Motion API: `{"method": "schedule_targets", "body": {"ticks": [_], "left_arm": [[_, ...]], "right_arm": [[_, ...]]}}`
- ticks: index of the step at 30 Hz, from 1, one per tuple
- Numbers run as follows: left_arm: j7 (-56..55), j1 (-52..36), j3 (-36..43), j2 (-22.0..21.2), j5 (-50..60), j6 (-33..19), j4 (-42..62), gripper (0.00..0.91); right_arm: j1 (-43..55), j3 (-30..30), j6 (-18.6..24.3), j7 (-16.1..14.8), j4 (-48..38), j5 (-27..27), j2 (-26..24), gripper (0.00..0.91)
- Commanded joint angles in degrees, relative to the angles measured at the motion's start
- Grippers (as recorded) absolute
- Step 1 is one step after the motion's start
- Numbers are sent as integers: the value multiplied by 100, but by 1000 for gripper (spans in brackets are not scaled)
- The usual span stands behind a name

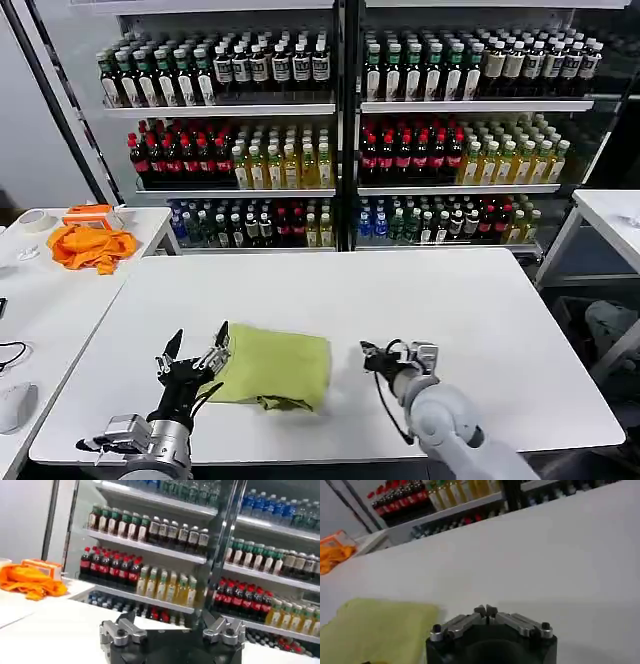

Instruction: Fold and organize the clothes.

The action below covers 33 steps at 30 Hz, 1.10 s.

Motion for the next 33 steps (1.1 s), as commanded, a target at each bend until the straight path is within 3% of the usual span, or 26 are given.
{"method": "schedule_targets", "body": {"ticks": [1, 10, 25, 26, 27, 29, 33], "left_arm": [[3, -71, 118, -4, 13, 25, 42, 907], [11, 21, 76, 63, 20, 21, -24, 907], [20, 74, 107, -17, 101, 29, -93, 907], [19, 82, 104, -21, 104, 31, -100, 907], [19, 84, 100, -21, 105, 32, -108, 907], [22, 109, 89, -22, 107, 32, -126, 907], [22, 130, 79, -46, 114, 29, -133, 907]], "right_arm": [[-318, 53, -208, -219, 580, -11, 205, 907], [-180, -871, -187, 3, 215, -391, 826, 907], [33, -1241, -154, 305, -186, -592, 1158, 887], [34, -1249, -139, 313, -192, -590, 1161, 736], [29, -1257, -115, 314, -194, -582, 1160, 363], [14, -1280, -84, 311, -174, -583, 1130, 0], [-3, -1280, -43, 302, -143, -581, 1079, 0]]}}
